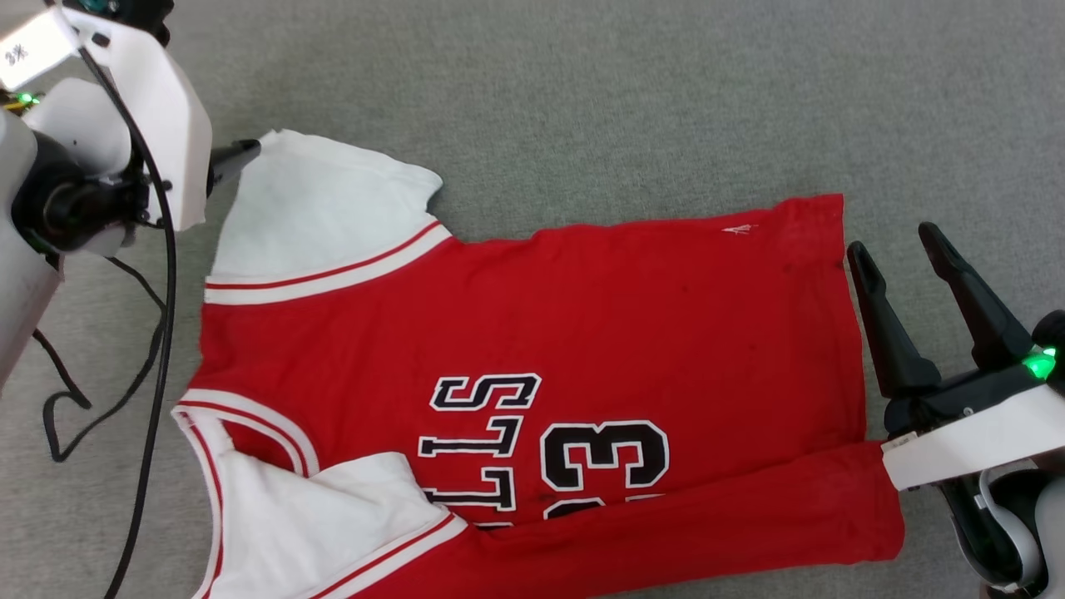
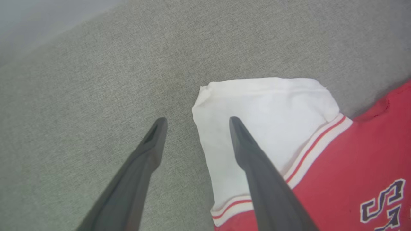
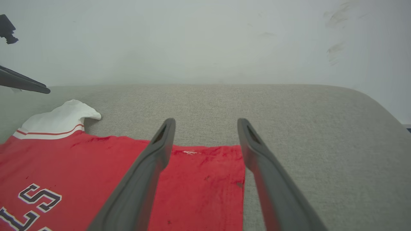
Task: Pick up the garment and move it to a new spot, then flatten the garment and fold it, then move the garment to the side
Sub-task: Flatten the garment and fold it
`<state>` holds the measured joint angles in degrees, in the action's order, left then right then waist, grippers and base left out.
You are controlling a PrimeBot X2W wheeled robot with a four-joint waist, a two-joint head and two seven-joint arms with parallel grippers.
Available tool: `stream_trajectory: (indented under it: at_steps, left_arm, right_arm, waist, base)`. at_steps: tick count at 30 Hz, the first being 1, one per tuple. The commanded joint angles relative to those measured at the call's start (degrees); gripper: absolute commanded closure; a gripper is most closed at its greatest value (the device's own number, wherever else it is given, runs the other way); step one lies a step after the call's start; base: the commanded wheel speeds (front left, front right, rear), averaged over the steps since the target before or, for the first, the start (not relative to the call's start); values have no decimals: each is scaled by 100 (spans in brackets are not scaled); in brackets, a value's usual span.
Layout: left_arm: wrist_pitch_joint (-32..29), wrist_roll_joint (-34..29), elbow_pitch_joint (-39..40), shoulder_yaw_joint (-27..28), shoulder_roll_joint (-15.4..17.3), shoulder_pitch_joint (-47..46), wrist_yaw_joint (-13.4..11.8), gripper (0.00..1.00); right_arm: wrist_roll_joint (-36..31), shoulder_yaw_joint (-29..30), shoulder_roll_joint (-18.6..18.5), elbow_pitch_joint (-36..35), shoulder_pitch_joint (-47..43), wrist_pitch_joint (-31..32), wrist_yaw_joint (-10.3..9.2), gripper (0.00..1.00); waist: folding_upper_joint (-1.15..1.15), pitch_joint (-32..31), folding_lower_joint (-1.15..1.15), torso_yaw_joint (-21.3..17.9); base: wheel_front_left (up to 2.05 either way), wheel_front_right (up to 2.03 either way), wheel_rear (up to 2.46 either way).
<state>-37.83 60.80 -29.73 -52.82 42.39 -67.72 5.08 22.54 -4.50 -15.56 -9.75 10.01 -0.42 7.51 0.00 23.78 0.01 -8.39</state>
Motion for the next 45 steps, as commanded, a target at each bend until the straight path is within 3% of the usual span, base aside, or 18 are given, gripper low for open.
stream_trajectory:
  at_steps: [1, 14, 15, 16, 17, 23, 28, 36, 38, 45]
  left_arm:
    - [-169, 56, -72, -26, -53, -136, 23, 0]
    - [-832, -346, -646, -649, -227, -239, 112, 0]
    - [-860, -294, -665, -660, -242, -188, 134, 23]
    - [-847, -275, -673, -670, -254, -153, 139, 86]
    - [-817, -277, -673, -697, -250, -130, 150, 100]
    - [-265, -365, -555, -623, -334, -241, 198, 100]
    - [233, -504, -488, -633, -490, -269, 202, 100]
    - [860, -668, -168, -783, -687, -74, 220, 100]
    - [910, -671, -127, -805, -707, -46, 223, 100]
    - [1189, -786, 117, -924, -779, -67, 227, 100]
  right_arm:
    - [-12, -32, 44, -18, 109, -40, -5, 0]
    - [-20, -19, -3, 32, 353, -91, -5, 0]
    - [-15, -9, -8, 34, 369, -86, -5, 0]
    - [-10, 1, -12, 35, 386, -79, -5, 0]
    - [-3, 14, -18, 39, 404, -71, -5, 0]
    - [-54, 203, -213, -11, 540, 45, -5, 0]
    - [-72, 319, -688, -46, 863, 468, -5, 0]
    - [594, -107, -1753, 440, 1594, 2280, -5, 0]
    - [689, -161, -1850, 515, 1688, 2534, -5, 0]
    - [1389, -657, -2338, 1137, 2208, 4292, -6, 0]
  waist:
    - [0, 245, -1, -137]
    - [0, 636, -1, -209]
    - [0, 635, -1, -203]
    - [0, 631, -1, -197]
    - [0, 621, -1, -190]
    - [0, 441, -1, -35]
    - [0, 191, -1, 161]
    - [0, -111, -1, 484]
    - [0, -128, -1, 521]
    - [0, -162, -1, 747]
  base:
    - [0, 0, 0]
    - [0, 0, 0]
    - [0, 0, 0]
    - [0, 0, 0]
    - [0, 0, 0]
    - [0, 0, 0]
    - [0, 0, 0]
    - [0, 0, 0]
    - [0, 0, 0]
    - [0, 0, 0]
